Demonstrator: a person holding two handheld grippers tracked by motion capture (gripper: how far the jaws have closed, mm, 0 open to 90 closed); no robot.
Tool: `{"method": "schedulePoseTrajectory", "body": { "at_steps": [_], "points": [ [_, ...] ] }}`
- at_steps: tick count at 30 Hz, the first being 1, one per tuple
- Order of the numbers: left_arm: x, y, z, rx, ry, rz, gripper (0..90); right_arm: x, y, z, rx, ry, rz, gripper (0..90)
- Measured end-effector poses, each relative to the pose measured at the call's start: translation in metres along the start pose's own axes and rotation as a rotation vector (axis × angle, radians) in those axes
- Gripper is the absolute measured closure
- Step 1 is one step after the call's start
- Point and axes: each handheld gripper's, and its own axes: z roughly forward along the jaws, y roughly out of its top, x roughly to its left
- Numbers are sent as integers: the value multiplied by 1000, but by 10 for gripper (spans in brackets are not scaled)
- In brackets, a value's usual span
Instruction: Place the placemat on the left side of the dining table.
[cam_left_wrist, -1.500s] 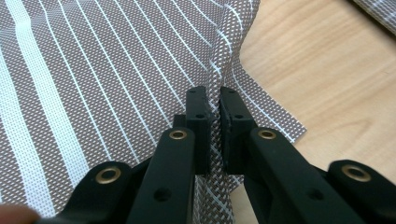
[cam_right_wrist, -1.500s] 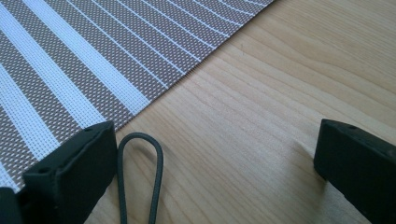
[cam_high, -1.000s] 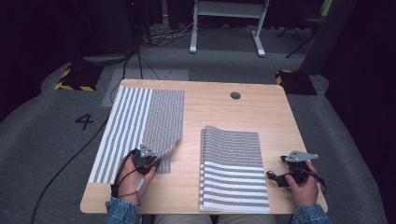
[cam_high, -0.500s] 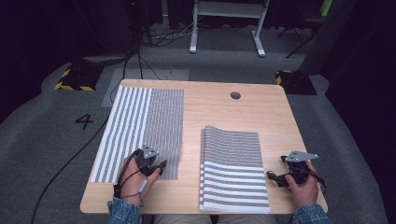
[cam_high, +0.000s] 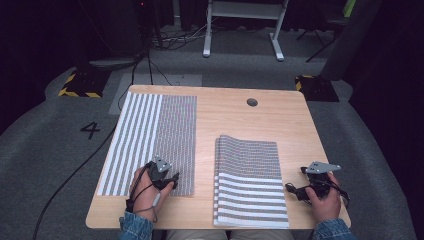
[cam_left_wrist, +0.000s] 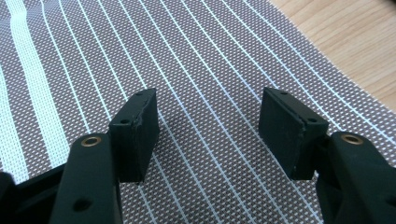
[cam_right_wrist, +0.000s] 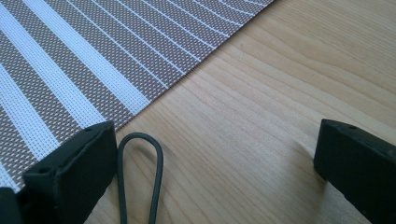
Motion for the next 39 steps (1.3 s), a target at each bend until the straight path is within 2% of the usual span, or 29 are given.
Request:
{"method": "schedulePoseTrajectory", "body": {
  "at_steps": [3,4,7,9,11,12,14,19,23,25,26,28,29,30,31,32,35,39],
  "points": [
    [0,-3,0,-23,-20,8,379,0,0,0,1,3,-6,1],
    [-2,-5,-3,-14,-43,3,375,0,0,0,1,4,-2,1],
    [-7,-6,-8,10,-37,16,364,-1,0,1,-3,5,-3,1],
    [-8,-8,-11,15,-50,15,359,-1,0,1,-3,6,-3,1],
    [-10,-9,-16,-18,-55,0,358,-1,0,0,2,7,-6,2],
    [-10,-9,-20,-35,-45,6,356,-1,1,0,1,7,-7,2],
    [-13,-8,-29,-71,-58,7,338,-1,1,1,-1,7,-4,2],
    [-22,-10,-49,-94,-116,15,323,-1,1,1,-1,7,-4,2],
    [-31,-13,-65,-119,-157,45,322,-1,1,1,-2,10,-7,3],
    [-34,-13,-69,-125,-164,61,321,-1,1,1,-2,11,-7,3],
    [-40,-15,-76,-134,-179,90,321,-1,1,1,-1,12,-5,3],
    [-44,-16,-79,-146,-203,110,322,-1,1,1,0,13,-7,3],
    [-47,-17,-80,-150,-221,109,322,-1,2,2,0,12,-7,3],
    [-47,-17,-80,-150,-221,109,323,-1,2,2,0,12,-7,3],
    [-49,-17,-82,-157,-221,125,323,-1,2,2,0,11,-7,3],
    [-54,-18,-83,-155,-239,158,322,-1,2,2,0,11,-6,3],
    [-62,-19,-81,-156,-272,195,318,-1,2,2,-2,10,-1,3],
    [-76,-22,-71,-114,-329,262,310,-1,3,4,-4,11,-8,4]
  ]
}}
